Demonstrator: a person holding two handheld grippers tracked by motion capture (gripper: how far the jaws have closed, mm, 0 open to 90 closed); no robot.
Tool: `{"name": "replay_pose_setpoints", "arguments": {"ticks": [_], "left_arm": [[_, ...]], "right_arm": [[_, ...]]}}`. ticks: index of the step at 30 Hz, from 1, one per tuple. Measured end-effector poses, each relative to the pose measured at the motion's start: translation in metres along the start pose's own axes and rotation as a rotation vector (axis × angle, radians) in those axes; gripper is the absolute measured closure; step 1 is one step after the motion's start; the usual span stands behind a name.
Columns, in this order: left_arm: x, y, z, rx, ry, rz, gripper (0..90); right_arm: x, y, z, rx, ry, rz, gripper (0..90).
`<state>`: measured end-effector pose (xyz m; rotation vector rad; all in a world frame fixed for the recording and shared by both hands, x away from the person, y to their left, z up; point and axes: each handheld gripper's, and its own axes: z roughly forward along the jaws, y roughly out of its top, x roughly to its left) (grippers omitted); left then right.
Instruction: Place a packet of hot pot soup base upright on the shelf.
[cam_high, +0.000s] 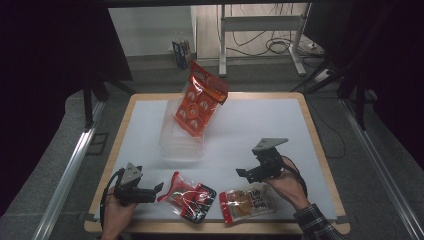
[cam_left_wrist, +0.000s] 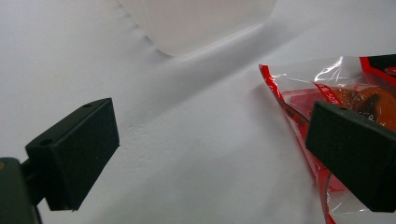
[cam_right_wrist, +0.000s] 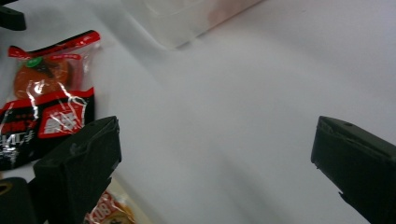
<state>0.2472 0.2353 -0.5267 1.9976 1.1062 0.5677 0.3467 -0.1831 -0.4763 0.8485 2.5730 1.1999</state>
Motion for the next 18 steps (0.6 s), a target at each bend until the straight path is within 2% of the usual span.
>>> {"name": "replay_pose_setpoints", "arguments": {"ticks": [8, 12, 18], "left_arm": [[0.000, 0.000, 0.000, 0.011, -0.002, 0.002, 2.8], [-0.003, 0.001, 0.001, 0.022, 0.000, 0.017, 2.8], [-0.003, 0.001, 0.001, 0.017, -0.016, 0.008, 2.6]], "right_arm": [[0.011, 0.000, 0.010, 0.038, 0.054, 0.001, 1.8], [0.014, 0.000, 0.012, 0.041, 0.053, 0.001, 9.2], [0.016, -0.001, 0.015, 0.042, 0.065, 0.016, 18.2]]}}
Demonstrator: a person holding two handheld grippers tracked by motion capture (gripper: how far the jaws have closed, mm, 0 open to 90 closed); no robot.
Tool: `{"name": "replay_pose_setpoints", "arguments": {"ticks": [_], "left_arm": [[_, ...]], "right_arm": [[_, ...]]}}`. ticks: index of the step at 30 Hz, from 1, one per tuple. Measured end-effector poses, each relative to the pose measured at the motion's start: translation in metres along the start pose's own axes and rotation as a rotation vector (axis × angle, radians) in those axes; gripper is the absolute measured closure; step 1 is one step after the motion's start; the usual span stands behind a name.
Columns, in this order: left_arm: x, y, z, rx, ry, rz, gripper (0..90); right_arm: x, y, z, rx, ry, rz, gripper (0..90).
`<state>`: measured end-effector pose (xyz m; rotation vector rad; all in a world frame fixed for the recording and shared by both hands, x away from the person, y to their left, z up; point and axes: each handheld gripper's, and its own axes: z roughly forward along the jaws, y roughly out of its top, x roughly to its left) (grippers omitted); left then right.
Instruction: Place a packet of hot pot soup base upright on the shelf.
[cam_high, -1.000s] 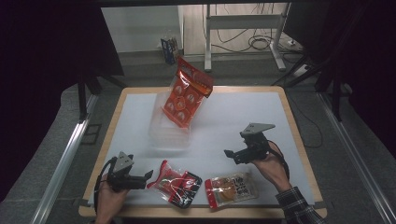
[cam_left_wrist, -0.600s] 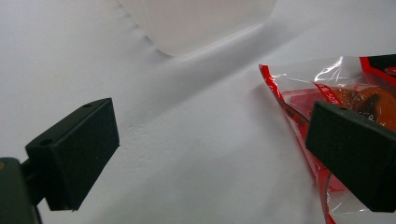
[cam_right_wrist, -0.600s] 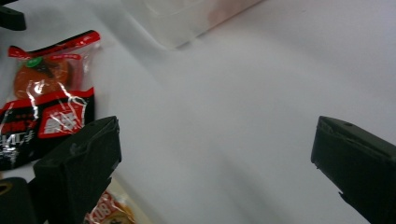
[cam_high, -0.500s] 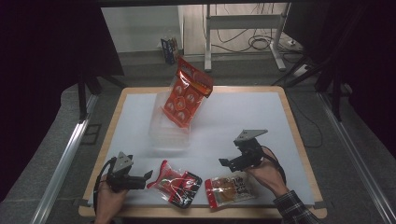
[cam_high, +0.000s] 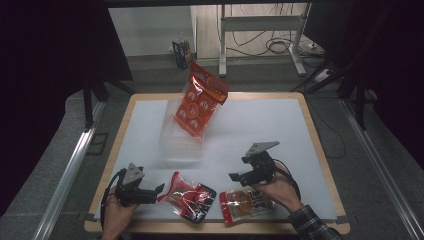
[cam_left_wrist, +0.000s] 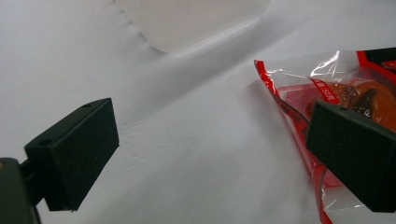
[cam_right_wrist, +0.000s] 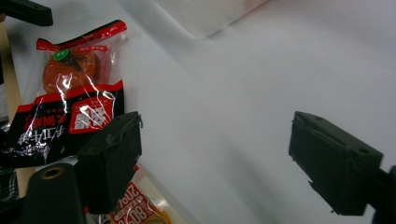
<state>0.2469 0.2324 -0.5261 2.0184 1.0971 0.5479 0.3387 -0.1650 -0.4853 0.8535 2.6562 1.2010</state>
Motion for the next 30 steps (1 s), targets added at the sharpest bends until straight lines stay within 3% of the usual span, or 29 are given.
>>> {"name": "replay_pose_setpoints", "arguments": {"ticks": [2, 12, 22, 25, 30], "left_arm": [[0.000, 0.000, -0.001, -0.007, -0.016, -0.002, 2.5], [-0.004, 0.003, 0.002, 0.006, -0.013, 0.008, 3.1], [-0.003, 0.002, 0.001, 0.004, 0.000, 0.002, 3.7], [-0.002, 0.002, 0.001, 0.006, 0.006, 0.004, 3.7], [-0.002, 0.002, 0.000, 0.006, 0.012, 0.005, 3.7]], "right_arm": [[0.002, 0.000, 0.002, 0.009, -0.002, -0.013, 19.8], [0.007, 0.001, 0.007, 0.026, 0.026, -0.005, 30.0], [0.024, 0.004, 0.025, 0.078, 0.125, -0.025, 46.4], [0.033, 0.005, 0.036, 0.105, 0.146, -0.062, 50.1], [0.042, 0.005, 0.045, 0.132, 0.155, -0.095, 48.8]]}}
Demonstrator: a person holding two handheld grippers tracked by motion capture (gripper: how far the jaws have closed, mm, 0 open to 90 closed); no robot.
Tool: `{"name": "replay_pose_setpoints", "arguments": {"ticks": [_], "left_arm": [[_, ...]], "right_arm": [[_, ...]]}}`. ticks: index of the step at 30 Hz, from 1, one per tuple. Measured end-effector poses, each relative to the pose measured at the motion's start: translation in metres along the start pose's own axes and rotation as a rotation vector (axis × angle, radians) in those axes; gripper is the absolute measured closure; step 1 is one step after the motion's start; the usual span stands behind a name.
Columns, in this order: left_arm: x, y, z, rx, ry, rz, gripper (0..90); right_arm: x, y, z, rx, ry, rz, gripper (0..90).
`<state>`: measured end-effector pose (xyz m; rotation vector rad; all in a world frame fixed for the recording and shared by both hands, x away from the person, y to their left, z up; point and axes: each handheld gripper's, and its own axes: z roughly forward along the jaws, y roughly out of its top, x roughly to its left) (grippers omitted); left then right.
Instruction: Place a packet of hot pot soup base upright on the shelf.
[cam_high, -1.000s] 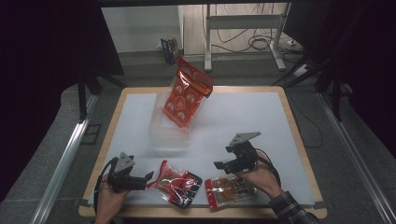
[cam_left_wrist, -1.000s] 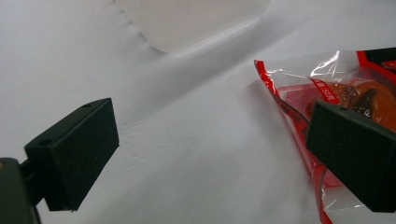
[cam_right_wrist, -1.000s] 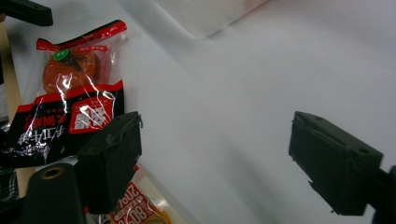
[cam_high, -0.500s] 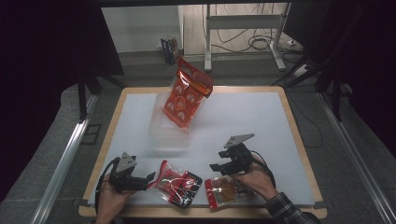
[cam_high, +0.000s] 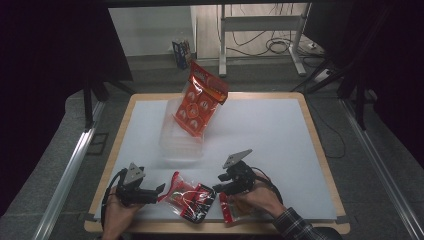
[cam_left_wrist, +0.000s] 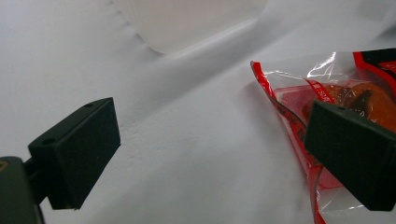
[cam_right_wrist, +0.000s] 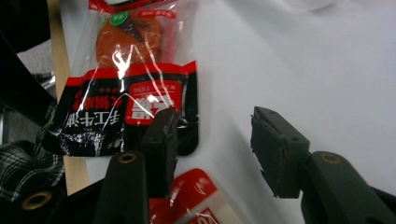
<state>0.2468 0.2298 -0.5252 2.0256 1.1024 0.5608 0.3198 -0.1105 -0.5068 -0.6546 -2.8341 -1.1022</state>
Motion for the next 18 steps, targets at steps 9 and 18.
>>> {"name": "replay_pose_setpoints", "arguments": {"ticks": [9, 18], "left_arm": [[0.002, -0.001, -0.002, -0.010, 0.013, -0.013, 3.8], [0.008, -0.002, -0.006, -0.020, 0.034, -0.034, 3.9]], "right_arm": [[0.026, 0.007, 0.011, 0.011, 0.042, -0.102, 71.7], [0.053, 0.013, 0.027, 0.024, 0.107, -0.166, 88.4]]}}
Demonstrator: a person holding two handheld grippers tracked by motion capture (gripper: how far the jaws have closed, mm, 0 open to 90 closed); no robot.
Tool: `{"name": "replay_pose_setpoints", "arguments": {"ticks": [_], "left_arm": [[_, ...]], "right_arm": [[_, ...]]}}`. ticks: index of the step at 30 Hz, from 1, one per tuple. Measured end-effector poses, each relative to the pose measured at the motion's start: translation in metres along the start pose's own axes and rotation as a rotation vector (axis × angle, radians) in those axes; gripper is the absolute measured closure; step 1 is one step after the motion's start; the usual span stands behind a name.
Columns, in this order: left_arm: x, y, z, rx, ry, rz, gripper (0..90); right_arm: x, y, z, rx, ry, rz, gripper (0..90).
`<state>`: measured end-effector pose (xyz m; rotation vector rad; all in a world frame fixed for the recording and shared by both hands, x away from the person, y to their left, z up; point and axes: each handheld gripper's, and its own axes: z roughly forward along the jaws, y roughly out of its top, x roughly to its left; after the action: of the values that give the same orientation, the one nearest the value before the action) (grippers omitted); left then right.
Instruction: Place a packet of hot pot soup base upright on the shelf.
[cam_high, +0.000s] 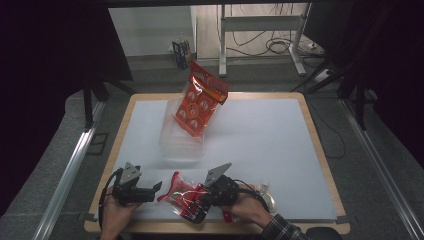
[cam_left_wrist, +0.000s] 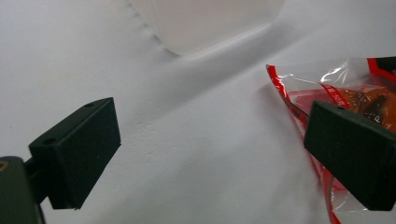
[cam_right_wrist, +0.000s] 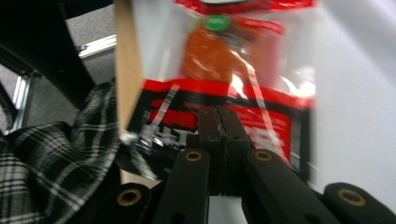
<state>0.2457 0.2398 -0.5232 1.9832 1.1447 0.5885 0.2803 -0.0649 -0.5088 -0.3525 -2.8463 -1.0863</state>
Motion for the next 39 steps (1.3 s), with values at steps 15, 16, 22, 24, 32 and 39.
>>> {"name": "replay_pose_setpoints", "arguments": {"ticks": [15, 16, 22, 24, 32, 39], "left_arm": [[0.003, -0.001, -0.001, -0.007, 0.009, -0.020, 4.0], [0.003, -0.001, -0.001, -0.005, 0.010, -0.020, 4.0], [0.003, -0.001, -0.001, -0.001, 0.010, -0.021, 3.9], [0.003, -0.001, -0.001, -0.002, 0.009, -0.023, 3.9], [0.004, -0.001, -0.001, -0.002, 0.009, -0.026, 3.9], [0.004, -0.001, -0.001, -0.003, 0.011, -0.030, 3.9]], "right_arm": [[0.047, 0.011, 0.036, 0.026, 0.095, -0.118, 88.4], [0.049, 0.010, 0.039, 0.037, 0.093, -0.129, 88.4], [0.049, 0.008, 0.042, 0.070, 0.053, -0.162, 88.4], [0.048, 0.007, 0.042, 0.077, 0.027, -0.174, 88.4], [0.037, 0.006, 0.035, 0.079, -0.026, -0.153, 88.4], [0.018, 0.003, 0.027, 0.070, -0.065, -0.100, 88.4]]}}
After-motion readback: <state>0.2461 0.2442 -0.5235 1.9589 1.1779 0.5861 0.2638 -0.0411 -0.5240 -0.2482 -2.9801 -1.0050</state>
